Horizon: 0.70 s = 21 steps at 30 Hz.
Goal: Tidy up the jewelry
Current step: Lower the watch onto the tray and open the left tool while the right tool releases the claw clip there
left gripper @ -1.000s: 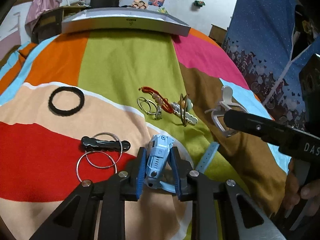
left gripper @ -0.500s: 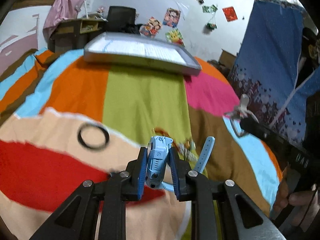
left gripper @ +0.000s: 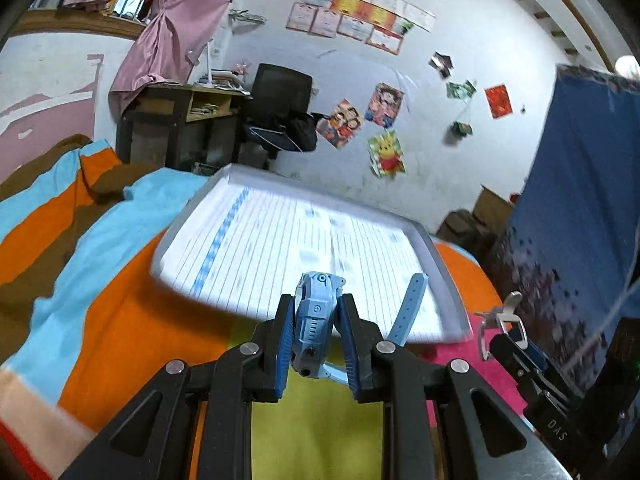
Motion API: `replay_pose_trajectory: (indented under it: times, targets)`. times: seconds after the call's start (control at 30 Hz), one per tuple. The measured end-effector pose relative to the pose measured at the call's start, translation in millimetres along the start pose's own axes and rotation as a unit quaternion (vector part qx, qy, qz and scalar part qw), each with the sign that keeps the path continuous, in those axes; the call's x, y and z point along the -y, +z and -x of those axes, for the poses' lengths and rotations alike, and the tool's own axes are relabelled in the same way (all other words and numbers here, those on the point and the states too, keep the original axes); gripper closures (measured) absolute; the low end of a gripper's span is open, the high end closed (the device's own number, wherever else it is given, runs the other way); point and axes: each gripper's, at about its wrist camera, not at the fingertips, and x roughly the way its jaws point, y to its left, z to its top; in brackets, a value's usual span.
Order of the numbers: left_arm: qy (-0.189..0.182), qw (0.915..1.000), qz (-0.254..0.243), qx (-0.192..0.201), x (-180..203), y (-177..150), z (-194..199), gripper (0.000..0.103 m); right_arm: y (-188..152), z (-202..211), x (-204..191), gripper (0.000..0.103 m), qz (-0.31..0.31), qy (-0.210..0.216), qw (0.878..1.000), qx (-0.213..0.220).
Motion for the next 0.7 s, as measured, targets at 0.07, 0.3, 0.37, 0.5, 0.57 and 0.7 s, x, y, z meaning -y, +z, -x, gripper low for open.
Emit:
replay_pose_trajectory:
  times: [0.07,0.3,0.37,0.5,0.57,0.7]
  targets:
    - [0.006,0.9999,0.009,-0.004,-3,11,-24,0.082,15,-20,8,0.048,-0.009,-0.005,1.000,0.012]
    - [0.018,0.9989,0.006,-0.043,-12,22,-89,0.081,35,-89,14,0.048,-0.014,-0.005,1.000,-0.004]
    - [0.021,0.9984,0.003,-0.052,-15,20,-97,0.081,30,-101,11,0.048,-0.006,-0.001,1.000,-0.020]
    - [0.015,0.9979,0.013,-0.062,-20,16,-107,0.074,19,-120,4,0.048,0.015,-0.011,0.999,-0.047]
    - [0.008,0.9983,0.014,-0.056,-18,15,-106,0.063,16,-125,2,0.048,0.014,-0.012,0.998,-0.054]
    - [0.042,0.9989,0.013,-0.017,-16,12,-92,0.020,16,-126,0,0.042,0.013,-0.010,0.998,-0.053]
